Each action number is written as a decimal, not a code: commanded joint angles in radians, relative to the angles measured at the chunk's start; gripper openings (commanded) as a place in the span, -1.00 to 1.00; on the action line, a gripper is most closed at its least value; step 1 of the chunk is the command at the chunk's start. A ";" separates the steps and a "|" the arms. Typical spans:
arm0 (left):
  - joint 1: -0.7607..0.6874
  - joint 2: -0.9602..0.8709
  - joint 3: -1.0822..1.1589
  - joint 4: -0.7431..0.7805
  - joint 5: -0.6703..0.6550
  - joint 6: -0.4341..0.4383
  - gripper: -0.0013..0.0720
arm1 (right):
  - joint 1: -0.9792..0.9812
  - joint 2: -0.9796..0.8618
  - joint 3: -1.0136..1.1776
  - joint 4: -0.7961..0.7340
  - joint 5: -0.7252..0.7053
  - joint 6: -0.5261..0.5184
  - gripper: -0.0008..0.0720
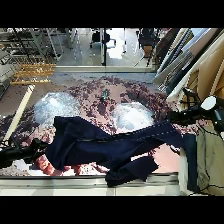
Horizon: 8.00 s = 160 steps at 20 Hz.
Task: Fold the clothes and pants, and hang the long-sleeved shirts on hangers.
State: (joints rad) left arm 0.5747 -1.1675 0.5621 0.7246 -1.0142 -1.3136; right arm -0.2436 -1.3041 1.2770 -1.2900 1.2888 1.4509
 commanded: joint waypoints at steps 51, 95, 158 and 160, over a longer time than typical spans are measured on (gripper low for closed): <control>0.170 -0.051 1.067 0.278 -0.428 -0.064 -0.95 | -0.173 0.718 -0.603 0.237 0.260 -0.170 -0.93; 0.298 0.005 1.213 -0.237 -0.430 -0.105 -0.94 | -0.036 0.507 0.181 0.041 -0.067 -0.314 -0.95; 0.256 -0.793 1.217 -0.065 -0.428 -0.011 -0.94 | 0.726 -0.210 -0.140 -0.054 0.011 -0.106 -0.96; 0.274 -0.727 1.224 -0.080 -0.427 0.000 -0.94 | 0.695 -0.111 -0.112 -0.072 -0.010 -0.105 -0.96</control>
State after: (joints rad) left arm 0.8276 -1.9602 1.7794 0.7177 -1.4174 -1.3464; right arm 0.4728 -1.5063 1.1439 -1.3464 1.3083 1.3426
